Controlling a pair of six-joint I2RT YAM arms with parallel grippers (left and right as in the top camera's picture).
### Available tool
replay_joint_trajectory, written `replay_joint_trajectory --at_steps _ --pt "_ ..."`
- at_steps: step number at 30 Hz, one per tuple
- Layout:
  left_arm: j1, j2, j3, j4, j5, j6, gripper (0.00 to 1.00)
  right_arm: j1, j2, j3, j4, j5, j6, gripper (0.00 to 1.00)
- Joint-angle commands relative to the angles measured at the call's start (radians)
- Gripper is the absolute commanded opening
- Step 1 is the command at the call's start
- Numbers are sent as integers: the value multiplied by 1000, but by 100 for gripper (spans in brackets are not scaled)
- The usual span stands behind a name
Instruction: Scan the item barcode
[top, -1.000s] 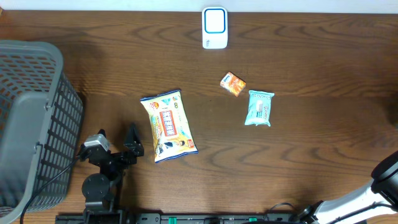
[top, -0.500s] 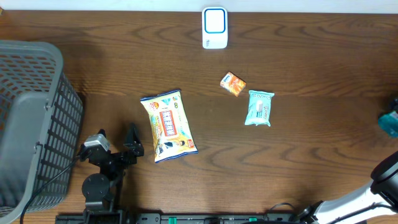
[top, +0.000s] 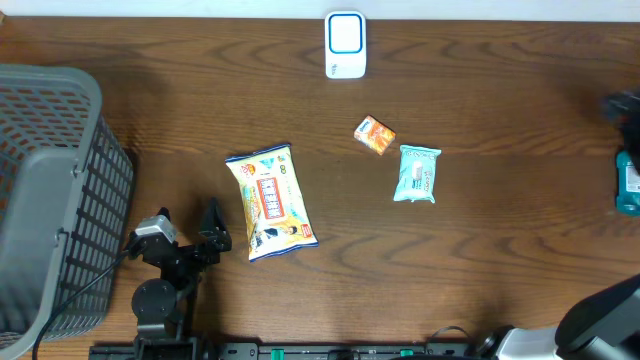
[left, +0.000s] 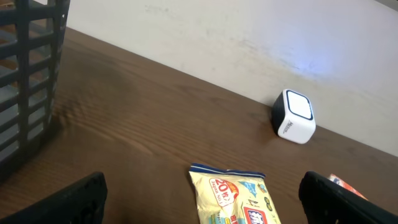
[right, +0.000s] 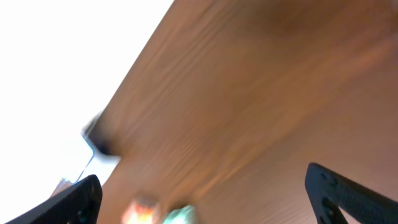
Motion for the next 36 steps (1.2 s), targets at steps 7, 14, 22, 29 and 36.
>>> replay_joint_trajectory --at_steps 7,14,22,29,36 --pt "3 -5 -19 -29 10 2 97 560 88 -12 -72 -190 -140 91" --pt "3 -5 -19 -29 10 2 97 937 138 -12 -104 473 -7 85" --pt "3 -5 -19 -29 10 2 97 1170 154 -12 -214 977 101 75" --pt "3 -5 -19 -29 10 2 97 1167 245 -11 -247 1069 139 62" --pt "3 -5 -19 -29 10 2 97 1163 369 -11 -244 1091 143 62"
